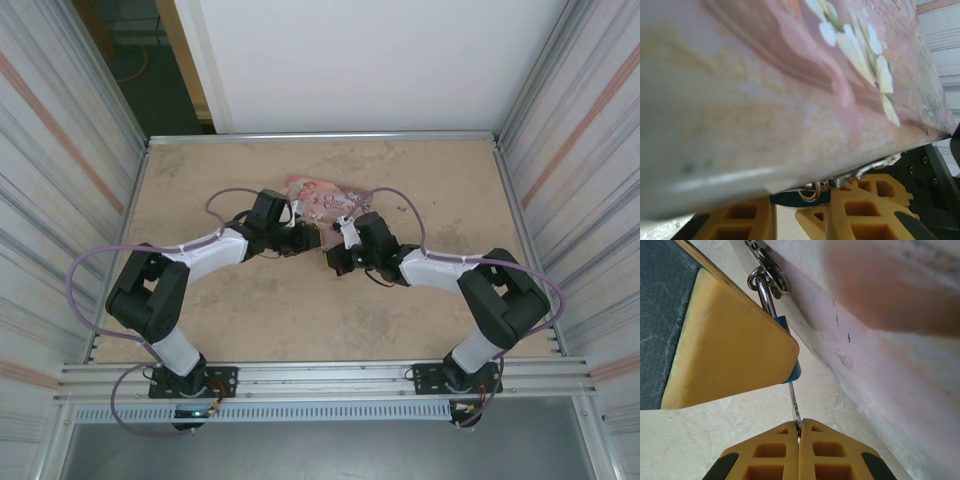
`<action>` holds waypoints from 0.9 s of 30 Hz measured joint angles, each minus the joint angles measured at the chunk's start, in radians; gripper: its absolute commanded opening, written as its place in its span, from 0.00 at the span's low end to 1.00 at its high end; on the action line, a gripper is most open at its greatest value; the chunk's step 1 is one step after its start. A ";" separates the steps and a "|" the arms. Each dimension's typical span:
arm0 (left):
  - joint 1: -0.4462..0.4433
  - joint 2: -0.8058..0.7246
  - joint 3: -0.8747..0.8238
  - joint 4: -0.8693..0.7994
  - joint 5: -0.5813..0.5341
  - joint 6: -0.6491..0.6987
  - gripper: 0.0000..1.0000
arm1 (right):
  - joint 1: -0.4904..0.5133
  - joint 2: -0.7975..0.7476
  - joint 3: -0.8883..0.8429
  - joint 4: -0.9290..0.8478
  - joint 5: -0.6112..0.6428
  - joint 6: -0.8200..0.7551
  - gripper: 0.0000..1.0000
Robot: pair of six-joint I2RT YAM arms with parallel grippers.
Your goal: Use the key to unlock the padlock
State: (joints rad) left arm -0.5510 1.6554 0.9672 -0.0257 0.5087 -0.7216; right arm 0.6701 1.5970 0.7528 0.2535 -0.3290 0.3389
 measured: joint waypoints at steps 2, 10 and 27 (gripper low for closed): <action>0.000 0.001 0.000 0.004 -0.010 -0.002 0.11 | -0.005 0.006 0.002 0.011 -0.014 0.006 0.00; 0.000 0.002 0.000 0.018 -0.020 -0.002 0.11 | -0.020 0.007 0.005 0.016 -0.044 0.021 0.00; -0.002 0.004 0.000 0.031 -0.013 -0.005 0.11 | -0.024 0.007 0.012 0.013 0.016 -0.068 0.00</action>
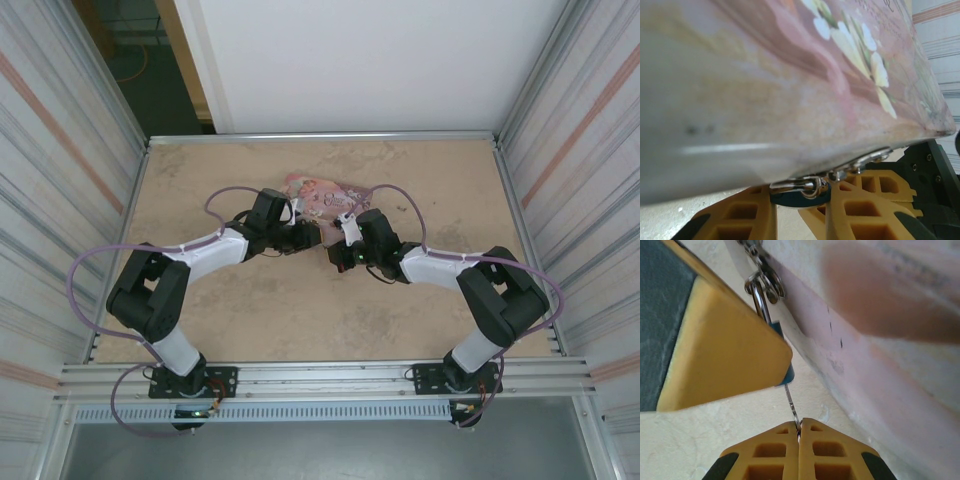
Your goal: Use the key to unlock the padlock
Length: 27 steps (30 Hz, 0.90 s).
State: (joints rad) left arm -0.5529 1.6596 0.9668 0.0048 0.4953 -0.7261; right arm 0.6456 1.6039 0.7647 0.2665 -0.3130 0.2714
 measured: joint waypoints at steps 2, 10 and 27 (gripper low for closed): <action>-0.005 0.001 0.000 0.002 0.001 -0.005 0.11 | 0.002 0.000 0.002 -0.002 0.005 -0.012 0.00; -0.006 0.001 0.000 0.006 0.001 -0.012 0.11 | 0.005 0.000 0.002 0.005 0.006 -0.021 0.00; -0.006 0.001 -0.014 0.080 0.000 -0.047 0.11 | -0.007 0.000 0.004 0.061 0.005 -0.010 0.00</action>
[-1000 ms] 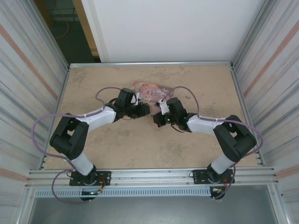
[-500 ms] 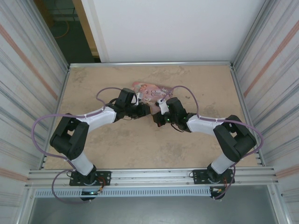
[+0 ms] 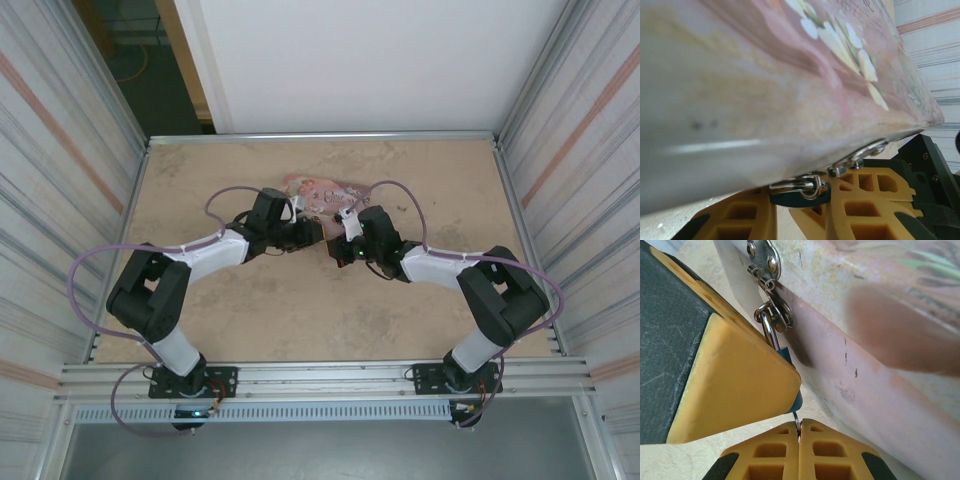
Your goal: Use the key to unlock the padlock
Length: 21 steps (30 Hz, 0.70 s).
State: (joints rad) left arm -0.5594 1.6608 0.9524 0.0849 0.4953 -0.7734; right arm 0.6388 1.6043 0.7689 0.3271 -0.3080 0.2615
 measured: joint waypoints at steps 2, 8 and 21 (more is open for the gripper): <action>0.000 0.000 -0.002 0.006 0.000 -0.003 0.11 | 0.000 0.001 0.000 0.000 0.001 0.000 0.00; -0.001 0.011 -0.015 0.028 -0.006 -0.011 0.11 | -0.002 0.017 0.000 0.002 -0.001 -0.001 0.00; -0.021 0.098 -0.054 0.119 0.017 -0.057 0.19 | -0.002 0.063 -0.042 -0.007 0.011 -0.013 0.00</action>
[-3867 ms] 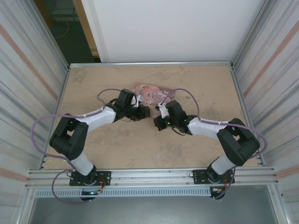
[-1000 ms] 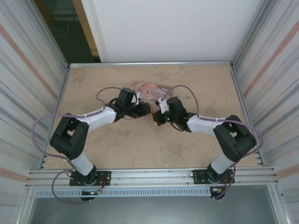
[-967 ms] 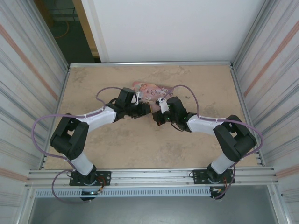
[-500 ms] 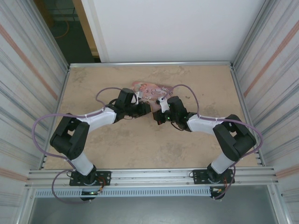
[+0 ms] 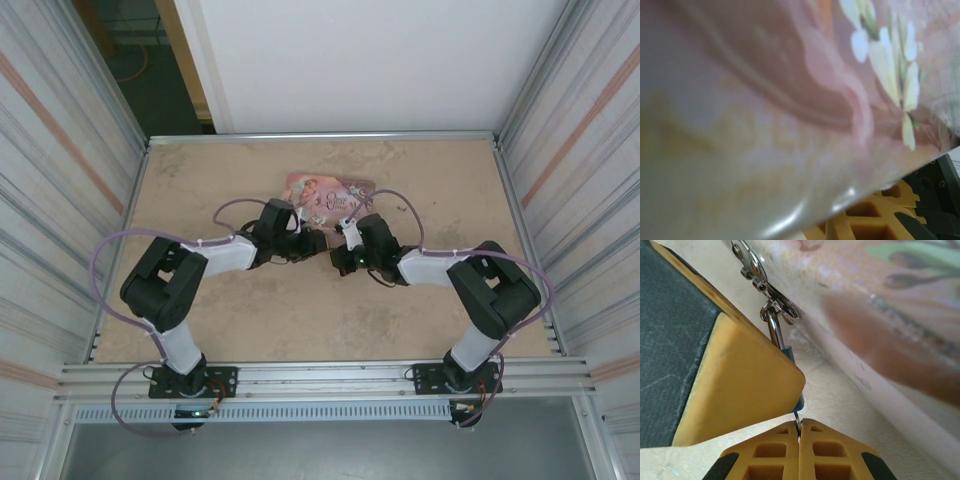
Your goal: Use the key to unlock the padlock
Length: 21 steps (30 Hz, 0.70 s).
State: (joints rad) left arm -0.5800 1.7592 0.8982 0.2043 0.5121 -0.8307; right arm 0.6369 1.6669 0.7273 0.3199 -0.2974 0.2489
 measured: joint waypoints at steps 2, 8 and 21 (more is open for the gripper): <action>-0.002 0.014 -0.009 0.015 0.003 -0.008 0.23 | 0.000 0.012 -0.003 -0.003 0.003 0.000 0.00; -0.006 0.019 -0.017 0.034 0.007 -0.009 0.35 | -0.011 0.016 -0.006 -0.005 -0.010 0.002 0.00; -0.008 0.005 -0.030 0.032 0.054 -0.020 0.50 | -0.048 0.016 -0.008 -0.021 -0.034 0.003 0.00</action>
State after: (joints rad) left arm -0.5884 1.7645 0.8684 0.2363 0.5659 -0.8509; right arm 0.5888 1.6825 0.7193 0.2985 -0.3313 0.2523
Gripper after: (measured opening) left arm 0.496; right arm 0.055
